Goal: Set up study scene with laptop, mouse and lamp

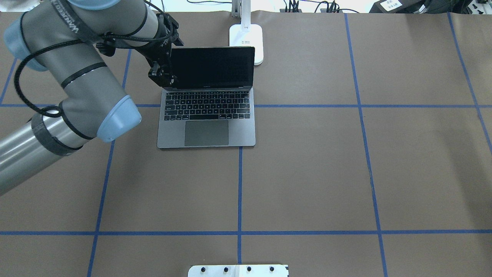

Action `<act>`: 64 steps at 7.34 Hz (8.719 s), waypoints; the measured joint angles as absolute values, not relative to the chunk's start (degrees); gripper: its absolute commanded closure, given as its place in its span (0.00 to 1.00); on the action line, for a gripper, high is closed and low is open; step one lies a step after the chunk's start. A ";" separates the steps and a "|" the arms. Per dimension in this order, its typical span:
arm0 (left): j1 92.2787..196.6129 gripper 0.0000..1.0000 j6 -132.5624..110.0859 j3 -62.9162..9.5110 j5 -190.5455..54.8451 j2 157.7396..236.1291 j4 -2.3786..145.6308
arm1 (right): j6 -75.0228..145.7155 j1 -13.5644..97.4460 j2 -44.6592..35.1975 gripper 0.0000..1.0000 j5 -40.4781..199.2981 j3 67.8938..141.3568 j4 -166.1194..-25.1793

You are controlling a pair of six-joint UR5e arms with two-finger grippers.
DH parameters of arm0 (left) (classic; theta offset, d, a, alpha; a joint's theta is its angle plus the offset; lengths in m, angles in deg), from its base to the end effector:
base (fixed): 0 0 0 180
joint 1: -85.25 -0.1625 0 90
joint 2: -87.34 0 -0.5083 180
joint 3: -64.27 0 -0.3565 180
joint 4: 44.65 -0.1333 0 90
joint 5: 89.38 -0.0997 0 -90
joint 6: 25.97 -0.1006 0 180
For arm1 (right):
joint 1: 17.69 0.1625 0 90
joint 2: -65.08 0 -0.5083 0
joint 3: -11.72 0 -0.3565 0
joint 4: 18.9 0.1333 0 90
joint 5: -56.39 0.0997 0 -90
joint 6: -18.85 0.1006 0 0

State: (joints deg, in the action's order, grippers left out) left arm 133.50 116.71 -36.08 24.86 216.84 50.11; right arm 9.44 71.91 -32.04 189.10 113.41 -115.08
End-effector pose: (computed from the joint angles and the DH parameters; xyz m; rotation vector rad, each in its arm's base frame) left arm 0.3880 -0.5728 0.2541 -0.4671 1.0109 -1.3956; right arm 0.0623 -0.3904 0.7152 0.0319 -0.7459 -0.1527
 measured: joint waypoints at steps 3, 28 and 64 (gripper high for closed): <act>133.84 0.00 103.80 -48.98 25.03 206.37 49.45 | 9.36 71.89 -32.04 0.00 189.03 113.23 -115.05; 166.32 0.00 -22.93 -41.75 40.91 170.98 43.46 | 38.61 77.22 -38.92 0.00 192.43 114.63 -115.35; 171.21 0.00 -29.92 -39.78 42.19 170.92 43.50 | 85.92 54.54 -42.98 0.55 191.99 95.10 -127.61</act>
